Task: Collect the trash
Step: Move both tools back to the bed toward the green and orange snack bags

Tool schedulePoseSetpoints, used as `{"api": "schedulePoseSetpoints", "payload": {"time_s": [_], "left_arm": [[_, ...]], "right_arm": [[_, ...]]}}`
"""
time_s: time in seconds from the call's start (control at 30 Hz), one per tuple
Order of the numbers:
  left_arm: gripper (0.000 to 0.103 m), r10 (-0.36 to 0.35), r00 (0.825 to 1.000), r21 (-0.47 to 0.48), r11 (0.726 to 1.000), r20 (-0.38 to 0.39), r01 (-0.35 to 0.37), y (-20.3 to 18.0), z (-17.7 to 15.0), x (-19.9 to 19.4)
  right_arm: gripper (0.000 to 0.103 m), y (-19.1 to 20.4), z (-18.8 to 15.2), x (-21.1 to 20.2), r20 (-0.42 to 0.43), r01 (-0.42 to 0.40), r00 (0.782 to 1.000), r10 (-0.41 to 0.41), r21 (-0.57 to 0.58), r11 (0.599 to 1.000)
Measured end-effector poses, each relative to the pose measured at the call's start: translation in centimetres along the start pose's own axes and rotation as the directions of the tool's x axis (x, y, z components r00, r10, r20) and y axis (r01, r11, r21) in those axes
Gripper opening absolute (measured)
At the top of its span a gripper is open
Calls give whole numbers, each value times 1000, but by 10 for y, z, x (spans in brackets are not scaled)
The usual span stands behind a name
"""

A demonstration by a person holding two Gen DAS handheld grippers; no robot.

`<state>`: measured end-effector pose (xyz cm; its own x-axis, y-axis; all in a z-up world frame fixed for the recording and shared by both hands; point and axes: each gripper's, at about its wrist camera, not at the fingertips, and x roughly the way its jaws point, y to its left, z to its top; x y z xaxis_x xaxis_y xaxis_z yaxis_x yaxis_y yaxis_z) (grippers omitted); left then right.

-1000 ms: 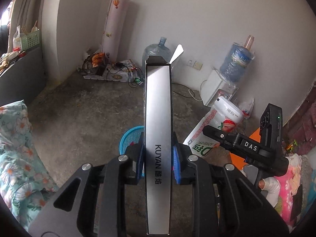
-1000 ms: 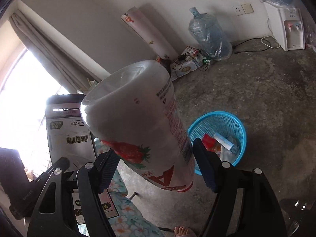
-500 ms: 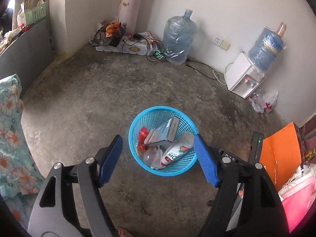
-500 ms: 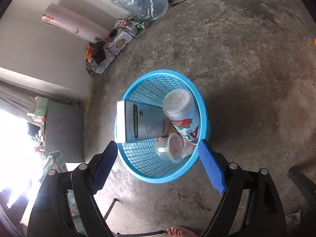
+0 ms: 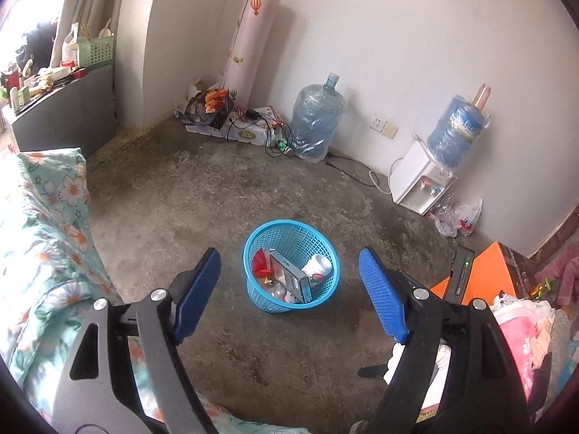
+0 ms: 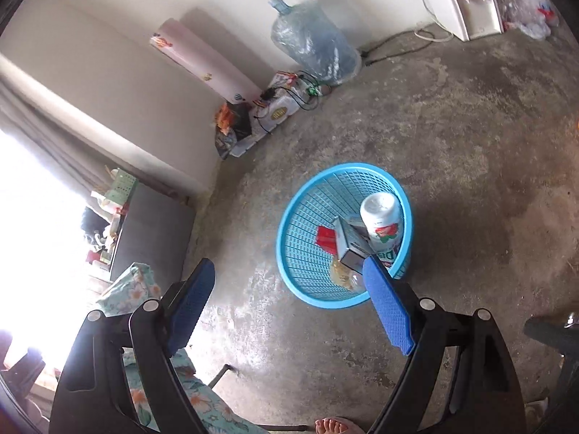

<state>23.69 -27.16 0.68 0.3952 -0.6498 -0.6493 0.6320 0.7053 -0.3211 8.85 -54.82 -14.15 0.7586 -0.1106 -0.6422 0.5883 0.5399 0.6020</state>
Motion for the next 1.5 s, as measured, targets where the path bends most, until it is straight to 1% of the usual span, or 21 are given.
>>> {"api": "schedulePoseSetpoints", "payload": {"time_s": [0.07,0.13,0.2,0.23,0.3,0.33,0.43,0.53,0.6,0.73,0.83,0.9,1.0,1.03,1.13,1.4,1.5], "left_arm": [[80,9,999,-15,1000,54,-8,5,-10,-39],[81,28,995,-22,999,99,-26,9,-20,-75],[83,59,988,-27,998,144,-55,14,-32,-109],[83,80,982,-33,997,169,-75,18,-39,-127],[83,116,972,-50,993,205,-108,25,-53,-158],[83,138,965,-63,990,222,-127,30,-60,-173],[85,210,943,-101,977,259,-190,43,-83,-213],[85,274,923,-142,959,271,-243,60,-105,-243],[85,313,910,-178,946,274,-271,73,-121,-262],[85,371,889,-250,918,269,-308,101,-144,-289],[85,409,872,-294,897,270,-330,113,-159,-306],[85,426,861,-317,887,279,-336,120,-166,-316],[85,439,851,-345,877,289,-335,125,-172,-325],[85,440,850,-350,875,290,-333,127,-173,-327],[85,445,845,-359,872,296,-333,130,-176,-333],[85,443,847,-357,873,293,-333,133,-179,-333],[85,447,847,-365,869,287,-335,135,-181,-333]], "right_arm": [[83,28,-10,-30,45,-24,999,27,-67,997],[91,56,-23,-59,87,-40,995,52,-137,990],[96,82,-37,-85,123,-45,990,74,-222,974],[97,94,-44,-96,138,-43,987,82,-266,963],[97,120,-59,-113,152,-34,984,94,-361,932],[97,132,-66,-120,155,-21,984,93,-410,912],[97,167,-88,-138,159,-26,979,128,-526,850],[96,197,-114,-150,139,-38,978,157,-619,785],[97,217,-131,-155,120,-32,981,151,-671,741],[97,246,-165,-161,71,-54,984,162,-751,658],[97,261,-188,-165,9,-107,984,179,-772,627],[96,268,-196,-167,-34,-146,981,192,-780,608],[97,277,-210,-175,-47,-158,978,201,-799,581],[96,281,-214,-177,-53,-163,977,205,-802,575],[96,286,-215,-180,-77,-189,974,213,-792,580],[96,283,-207,-175,-112,-216,973,202,-745,631],[96,281,-205,-175,-119,-222,973,200,-736,639]]}}
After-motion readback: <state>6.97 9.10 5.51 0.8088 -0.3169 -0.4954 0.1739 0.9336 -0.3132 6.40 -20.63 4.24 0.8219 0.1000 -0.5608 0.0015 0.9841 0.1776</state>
